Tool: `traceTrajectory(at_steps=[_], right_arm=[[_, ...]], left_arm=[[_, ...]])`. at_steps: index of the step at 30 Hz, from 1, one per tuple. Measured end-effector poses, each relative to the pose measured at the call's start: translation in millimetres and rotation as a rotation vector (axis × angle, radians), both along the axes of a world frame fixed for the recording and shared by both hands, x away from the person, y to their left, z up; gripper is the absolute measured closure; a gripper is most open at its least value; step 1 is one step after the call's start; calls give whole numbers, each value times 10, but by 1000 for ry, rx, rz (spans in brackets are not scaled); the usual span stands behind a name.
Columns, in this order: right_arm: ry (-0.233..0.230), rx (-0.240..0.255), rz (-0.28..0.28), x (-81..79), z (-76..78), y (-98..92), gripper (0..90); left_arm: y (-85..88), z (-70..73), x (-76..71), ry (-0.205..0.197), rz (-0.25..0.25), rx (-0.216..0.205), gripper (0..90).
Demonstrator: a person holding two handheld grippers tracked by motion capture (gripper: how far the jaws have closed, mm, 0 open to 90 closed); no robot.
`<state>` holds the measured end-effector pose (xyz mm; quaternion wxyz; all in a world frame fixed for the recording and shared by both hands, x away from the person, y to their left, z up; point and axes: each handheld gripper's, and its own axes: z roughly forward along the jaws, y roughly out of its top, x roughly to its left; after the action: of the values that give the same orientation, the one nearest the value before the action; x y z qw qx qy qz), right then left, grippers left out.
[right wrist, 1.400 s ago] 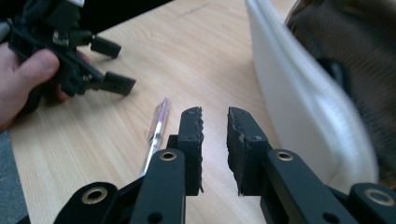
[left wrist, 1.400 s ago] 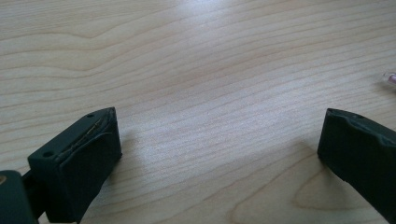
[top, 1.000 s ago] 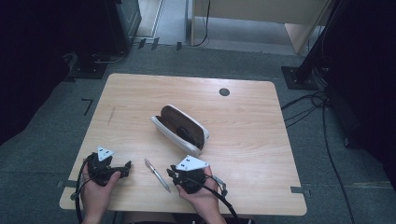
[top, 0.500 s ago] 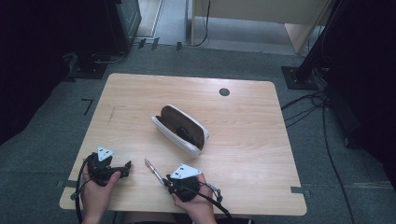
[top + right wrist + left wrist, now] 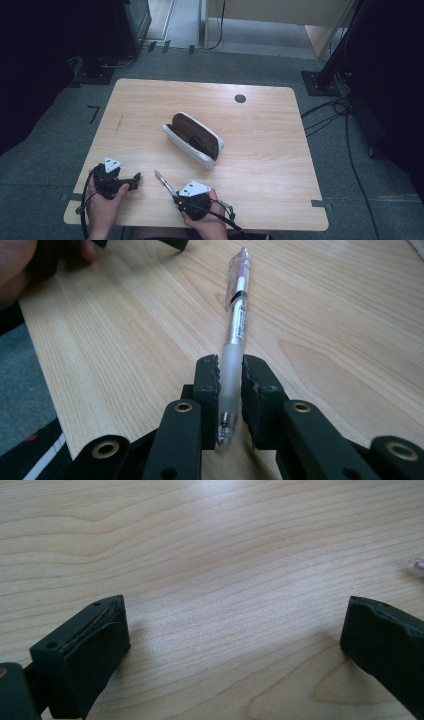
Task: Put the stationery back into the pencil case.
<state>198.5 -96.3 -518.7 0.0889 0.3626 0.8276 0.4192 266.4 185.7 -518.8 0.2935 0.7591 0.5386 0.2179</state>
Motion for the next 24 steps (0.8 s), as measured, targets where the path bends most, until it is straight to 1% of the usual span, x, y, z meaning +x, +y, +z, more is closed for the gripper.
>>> traceTrajectory(at_steps=[1,4,9,11,14,18,19,21,24], right_arm=[[-4,-10,0,-7,-8,7,782],[-19,-20,-1,-16,-14,8,788],[-73,-65,5,-42,-21,24,795],[-87,-73,12,-43,-25,26,796],[-79,-57,11,-30,-31,13,804],[-28,-10,-13,-2,-29,-14,815],[-25,-9,-13,5,-28,-19,814],[-32,-20,-26,6,-24,-23,815],[-39,-17,-32,12,-15,-45,816]], left_arm=[[-3,-2,0,-2,2,-3,0],[-1,0,0,0,0,-1,0],[-3,-1,-2,0,0,-1,0],[-12,-2,-3,-2,3,-5,0],[-13,-3,-4,-2,2,-6,0],[-13,-2,-3,-2,1,-5,0],[-13,-2,-3,-2,1,-6,0],[-13,-2,-3,-2,1,-5,0],[-13,-2,-3,-2,1,-5,0]])
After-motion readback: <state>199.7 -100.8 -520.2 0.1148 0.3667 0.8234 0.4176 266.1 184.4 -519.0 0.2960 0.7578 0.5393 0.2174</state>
